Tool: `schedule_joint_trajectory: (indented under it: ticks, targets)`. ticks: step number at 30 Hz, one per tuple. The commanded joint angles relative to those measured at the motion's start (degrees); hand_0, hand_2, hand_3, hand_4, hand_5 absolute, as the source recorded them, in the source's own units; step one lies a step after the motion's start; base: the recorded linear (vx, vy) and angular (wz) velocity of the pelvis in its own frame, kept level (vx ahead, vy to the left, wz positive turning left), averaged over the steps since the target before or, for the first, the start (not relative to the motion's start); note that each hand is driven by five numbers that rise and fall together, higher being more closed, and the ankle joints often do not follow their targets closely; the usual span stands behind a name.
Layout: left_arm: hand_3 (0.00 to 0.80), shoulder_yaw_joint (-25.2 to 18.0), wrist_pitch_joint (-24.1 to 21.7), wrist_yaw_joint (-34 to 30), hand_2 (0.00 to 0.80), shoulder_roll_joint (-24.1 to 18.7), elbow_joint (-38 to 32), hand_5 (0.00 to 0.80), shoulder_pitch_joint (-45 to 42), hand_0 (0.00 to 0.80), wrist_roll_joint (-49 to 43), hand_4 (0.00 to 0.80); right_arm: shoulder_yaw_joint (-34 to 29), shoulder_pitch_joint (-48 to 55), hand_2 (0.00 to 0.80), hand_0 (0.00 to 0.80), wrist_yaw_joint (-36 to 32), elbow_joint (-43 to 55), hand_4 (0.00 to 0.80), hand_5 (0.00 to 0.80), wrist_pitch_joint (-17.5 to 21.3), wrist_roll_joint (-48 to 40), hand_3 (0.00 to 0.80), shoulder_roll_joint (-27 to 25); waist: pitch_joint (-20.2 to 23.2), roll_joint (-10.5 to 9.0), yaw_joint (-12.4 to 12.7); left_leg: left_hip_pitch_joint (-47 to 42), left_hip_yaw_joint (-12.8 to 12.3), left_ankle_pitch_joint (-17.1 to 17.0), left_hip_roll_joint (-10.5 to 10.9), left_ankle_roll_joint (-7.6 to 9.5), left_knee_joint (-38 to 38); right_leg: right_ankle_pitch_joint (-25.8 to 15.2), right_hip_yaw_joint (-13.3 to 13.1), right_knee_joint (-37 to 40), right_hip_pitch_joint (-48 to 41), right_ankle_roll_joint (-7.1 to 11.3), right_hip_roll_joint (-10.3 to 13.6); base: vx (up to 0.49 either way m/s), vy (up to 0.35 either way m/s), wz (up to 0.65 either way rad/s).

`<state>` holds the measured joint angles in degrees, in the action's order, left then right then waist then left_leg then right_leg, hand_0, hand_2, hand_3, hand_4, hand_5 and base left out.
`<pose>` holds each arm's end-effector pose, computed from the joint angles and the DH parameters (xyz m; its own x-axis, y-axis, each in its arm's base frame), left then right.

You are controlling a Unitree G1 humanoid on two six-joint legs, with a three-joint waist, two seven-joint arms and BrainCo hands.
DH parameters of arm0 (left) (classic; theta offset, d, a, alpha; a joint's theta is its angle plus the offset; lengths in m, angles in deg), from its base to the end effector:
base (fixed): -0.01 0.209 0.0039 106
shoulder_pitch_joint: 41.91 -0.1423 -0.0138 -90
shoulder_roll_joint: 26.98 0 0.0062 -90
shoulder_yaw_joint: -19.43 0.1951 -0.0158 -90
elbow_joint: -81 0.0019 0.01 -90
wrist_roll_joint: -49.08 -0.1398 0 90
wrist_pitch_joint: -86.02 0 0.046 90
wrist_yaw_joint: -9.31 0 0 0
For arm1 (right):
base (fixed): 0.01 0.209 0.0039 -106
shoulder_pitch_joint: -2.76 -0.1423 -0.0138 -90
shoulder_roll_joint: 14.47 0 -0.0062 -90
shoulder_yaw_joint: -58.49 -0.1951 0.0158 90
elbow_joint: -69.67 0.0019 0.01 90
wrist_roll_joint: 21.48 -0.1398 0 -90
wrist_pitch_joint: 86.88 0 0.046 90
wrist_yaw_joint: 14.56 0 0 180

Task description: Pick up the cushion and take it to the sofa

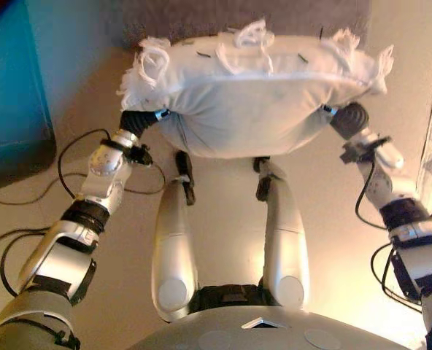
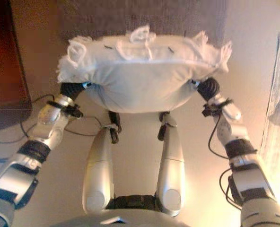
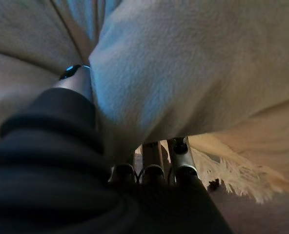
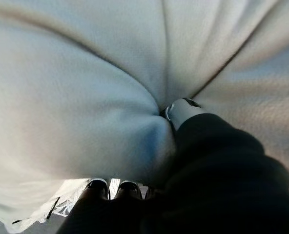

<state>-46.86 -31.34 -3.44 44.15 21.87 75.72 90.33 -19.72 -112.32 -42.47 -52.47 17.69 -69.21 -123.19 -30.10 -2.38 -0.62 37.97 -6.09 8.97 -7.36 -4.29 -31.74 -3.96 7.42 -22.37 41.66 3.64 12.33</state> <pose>0.2885 0.2313 0.0812 0.9053 -0.3388 0.2560 0.3261 0.9408 0.0919 0.2840 -0.2659 0.0780 0.9097 0.3803 0.1671 -0.3988 0.9120 0.0958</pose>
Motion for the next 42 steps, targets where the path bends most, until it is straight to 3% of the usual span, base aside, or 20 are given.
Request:
schedule_joint_trajectory:
  ticks: [1, 6, 11, 20, 22, 26, 28, 33, 35, 38, 39, 40, 42]
  targets:
    - [0.8, -2.42, -3.38, -3.52, 0.8, 3.24, -11.54, 0.8, -1.56, 0.8, -1.49, 0.8, -2.61, 1.18, 0.8, 0.8, -2.87, 14.25, 0.8, 0.8, 6.97, 2.69, 0.8, 2.38, 2.58, 0.42, 0.12, -1.98, -0.16, -6.01, 0.46, -1.57, 8.68, 3.62, 3.84, 3.97, -7.88, 4.82, 3.35, -0.039, -0.018, 0.16]
    - [0.8, -5.33, -4.19, -3.41, 0.8, 5.44, -16.56, 0.8, -6.72, 0.8, -0.54, 0.8, -5.03, 5.83, 0.8, 0.8, -1.92, 20.98, 0.8, 0.8, 8.1, 6.38, 0.8, 5.31, 5.5, 0.24, 0.35, -7.82, -0.76, -5.49, 1.16, -0.86, 11.6, 4.32, 4.38, 5.89, -13.28, 4.84, 2.88, -0.002, 0.003, 0.11]
    - [0.8, -8.47, -4.84, -5.16, 0.8, 8.98, -23.71, 0.8, -15.47, 0.8, -1.42, 0.8, -7.68, 13.65, 0.8, 0.8, -2.77, 28.84, 0.8, 0.8, 10.35, 8.24, 0.8, 8.68, 11.32, 0.9, 1.02, -20.41, -1.11, -7.17, 2.05, -0.23, 22.55, 3.34, 6.17, 14.8, -25.99, 5.08, 1.57, 0.1, 0.014, 0.05]
    - [0.8, -13.62, -2.54, -3.86, 0.8, 12.59, -31.59, 0.8, -26.35, 0.8, -0.34, 0.8, -10.09, 22.83, 0.8, 0.8, -1.96, 38.09, 0.8, 0.8, 7.89, 9.07, 0.8, 12.94, 22.41, 1.42, 1.84, -38.01, -0.7, -8.13, 2.13, 0.56, 33.57, 3.57, 7.77, 23.36, -43.07, 3.77, -1.59, 0.195, 0.009, 0.03]
    - [0.8, -14.45, -2.88, -3.81, 0.8, 13.08, -32.84, 0.8, -28.15, 0.8, -0.58, 0.8, -9.86, 24.32, 0.8, 0.8, -0.73, 39.73, 0.8, 0.8, 8.03, 9.95, 0.8, 14.34, 23.37, 1.41, 1.91, -40.08, -0.08, -8.0, 2.18, 0.89, 34.74, 4.41, 7.22, 23.14, -44.87, 3.3, -2.29, 0.092, -0.036, 0.01]
    - [0.8, -14.6, -2.17, -4.56, 0.8, 13.57, -35.87, 0.8, -30.19, 0.8, 1.17, 0.8, -9.46, 26.62, 0.8, 0.8, 3.81, 43.63, 0.8, 0.8, 8.19, 10.51, 0.8, 15.74, 24.83, 1.15, 0.85, -43.21, 2.45, -7.88, 2.26, 1.76, 36.53, 5.86, 2.57, 23.47, -47.69, 1.81, -5.17, 0.08, -0.095, 0.17]
    - [0.8, -14.16, -2.43, -4.98, 0.8, 13.65, -36.86, 0.8, -30.71, 0.8, 1.36, 0.8, -9.09, 26.85, 0.8, 0.8, 3.84, 44.13, 0.8, 0.8, 9.0, 9.61, 0.8, 15.82, 24.98, 0.94, 0.8, -43.94, 3.09, -7.86, 1.94, 1.71, 36.56, 6.38, 2.22, 23.57, -48.84, 1.23, -5.96, 0.015, -0.151, 0.47]
    - [0.8, -14.13, -2.59, -2.62, 0.8, 13.54, -37.68, 0.8, -30.53, 0.8, 2.82, 0.8, -7.41, 24.71, 0.8, 0.8, 4.84, 44.37, 0.8, 0.8, 8.12, 9.11, 0.8, 13.79, 24.93, 0.67, 1.89, -44.78, 2.04, -8.22, 0.46, 0.4, 35.83, 6.56, 4.65, 24.45, -50.62, 0.31, -6.59, -0.041, -0.155, 0.12]
    - [0.8, -14.62, -2.9, -1.72, 0.8, 13.46, -38.1, 0.8, -30.7, 0.8, 3.64, 0.8, -6.96, 23.89, 0.8, 0.8, 5.41, 44.46, 0.8, 0.8, 8.2, 9.18, 0.8, 12.31, 24.11, 0.05, 2.14, -43.28, 1.7, -7.04, 0.07, -0.15, 29.85, 6.56, 5.08, 23.68, -50.22, -0.4, -6.3, -0.074, -0.141, 0.01]
    - [0.8, -14.9, -4.14, -0.85, 0.8, 13.67, -38.34, 0.8, -31.05, 0.8, 4.25, 0.8, -6.27, 23.54, 0.8, 0.8, 4.73, 44.5, 0.8, 0.8, 8.92, 8.14, 0.8, 11.6, 21.98, -0.97, 2.21, -37.44, 0.77, -8.32, -0.65, -0.44, 16.72, 6.97, 5.18, 21.4, -49.24, -1.95, -5.95, -0.104, -0.149, -0.01]
    - [0.8, -14.77, -4.3, -0.81, 0.8, 14.1, -37.95, 0.8, -30.61, 0.8, 4.88, 0.8, -5.82, 23.11, 0.8, 0.8, 5.57, 44.09, 0.8, 0.8, 9.56, 9.05, 0.8, 11.4, 20.53, -1.28, 2.05, -34.85, -1.07, -8.86, -1.16, -0.12, 11.13, 7.42, 5.33, 20.03, -49.14, -2.66, -5.94, -0.063, -0.104, 0.03]
    - [0.8, -14.71, -4.24, -0.8, 0.8, 14.27, -37.89, 0.8, -30.42, 0.8, 5.03, 0.8, -5.7, 22.91, 0.8, 0.8, 5.85, 43.98, 0.8, 0.8, 9.67, 9.41, 0.8, 11.35, 20.16, -1.28, 1.99, -34.26, -1.47, -8.91, -1.33, -0.06, 10.14, 7.53, 5.42, 19.71, -49.13, -2.8, -5.98, -0.032, -0.097, 0.04]
    - [0.8, -14.16, -5.24, -0.13, 0.8, 14.97, -37.33, 0.8, -29.67, 0.8, 4.3, 0.8, -4.47, 22.07, 0.8, 0.8, 6.59, 43.64, 0.8, 0.8, 10.63, 10.71, 0.8, 11.45, 18.24, -0.35, 2.68, -31.7, -1.13, -10.62, 0.91, -0.26, 11.03, 8.52, 4.73, 18.54, -50.09, -2.73, -7.24, 0.061, -0.031, 0.13]
